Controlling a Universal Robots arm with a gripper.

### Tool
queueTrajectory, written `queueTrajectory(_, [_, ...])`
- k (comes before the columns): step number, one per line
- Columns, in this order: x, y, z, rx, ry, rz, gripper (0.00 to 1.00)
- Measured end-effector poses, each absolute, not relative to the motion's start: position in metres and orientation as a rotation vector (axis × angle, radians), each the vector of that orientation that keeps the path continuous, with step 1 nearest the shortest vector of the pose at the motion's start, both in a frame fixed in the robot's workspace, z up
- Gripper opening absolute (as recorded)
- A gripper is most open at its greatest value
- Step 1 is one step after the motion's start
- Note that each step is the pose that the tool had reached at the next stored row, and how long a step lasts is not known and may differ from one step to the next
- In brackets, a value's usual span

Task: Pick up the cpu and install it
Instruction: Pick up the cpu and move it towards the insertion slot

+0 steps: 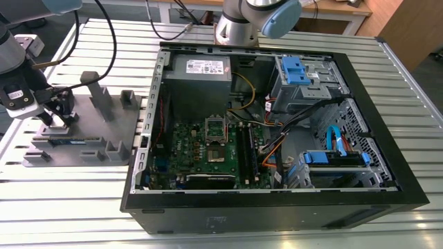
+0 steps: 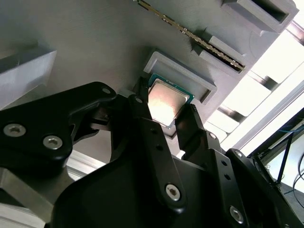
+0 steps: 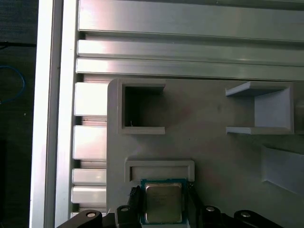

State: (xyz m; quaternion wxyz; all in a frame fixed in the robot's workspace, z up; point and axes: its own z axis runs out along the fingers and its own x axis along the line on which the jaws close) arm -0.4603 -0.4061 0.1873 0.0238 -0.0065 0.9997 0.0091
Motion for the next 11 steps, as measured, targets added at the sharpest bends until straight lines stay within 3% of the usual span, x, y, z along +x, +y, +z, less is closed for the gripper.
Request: queueTrajectory(11, [-0.46,-0.406,0.203,-0.02,3.093,0.041,0.47])
